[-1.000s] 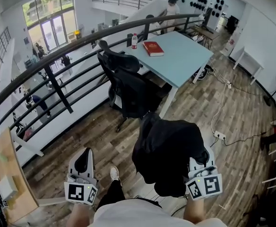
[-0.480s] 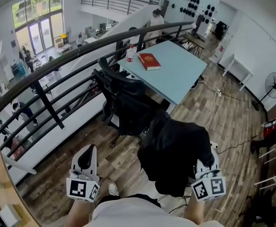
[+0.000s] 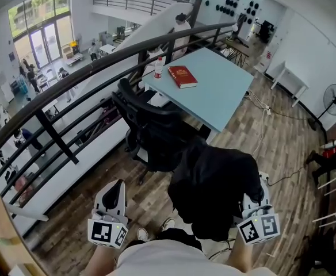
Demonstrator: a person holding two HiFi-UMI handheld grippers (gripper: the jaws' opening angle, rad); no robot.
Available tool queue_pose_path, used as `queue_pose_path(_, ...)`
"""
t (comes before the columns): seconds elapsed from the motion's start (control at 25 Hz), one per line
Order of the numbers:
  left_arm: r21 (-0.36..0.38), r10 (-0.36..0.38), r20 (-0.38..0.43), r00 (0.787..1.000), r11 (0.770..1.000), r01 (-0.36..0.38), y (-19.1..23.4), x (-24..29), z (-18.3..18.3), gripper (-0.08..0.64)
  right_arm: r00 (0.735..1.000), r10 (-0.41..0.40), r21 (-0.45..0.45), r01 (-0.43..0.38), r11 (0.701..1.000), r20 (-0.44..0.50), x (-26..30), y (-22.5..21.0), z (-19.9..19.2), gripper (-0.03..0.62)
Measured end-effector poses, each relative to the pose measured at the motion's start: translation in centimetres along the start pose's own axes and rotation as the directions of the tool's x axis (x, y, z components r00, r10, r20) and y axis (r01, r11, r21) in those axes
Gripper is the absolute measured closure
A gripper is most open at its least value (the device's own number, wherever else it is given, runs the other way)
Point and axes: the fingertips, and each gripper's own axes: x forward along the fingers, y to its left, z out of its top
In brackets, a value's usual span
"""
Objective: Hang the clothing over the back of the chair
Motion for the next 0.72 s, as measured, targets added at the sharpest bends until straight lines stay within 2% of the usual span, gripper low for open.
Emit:
queue_pose_path(0.16,0.027,0.018,-0.009,1.0,0.999,-0.018,0.2,2.6,-0.2,0.538,0.999,0.044,0.009,-0.044,0.999,0.017,3.5,-1.0,-0.7,0.489)
queue_pose_path(0.44,0.092,0.097,0.031,0.995,0.991,-0.099,0.3,7.7,1.6,0.538,0.987,0.139,0.027,-0.142,0.99,0.075,9.1,-4.3,-0.4,0.489)
queue_pose_path(0.72,0.101,0.16,0.037,0.986,0.981,-0.163,-0.3,10.7,1.9,0.538,0.978,0.187,0.02,-0.19,0.982,0.088,13.2,-7.2,-0.1,0.489)
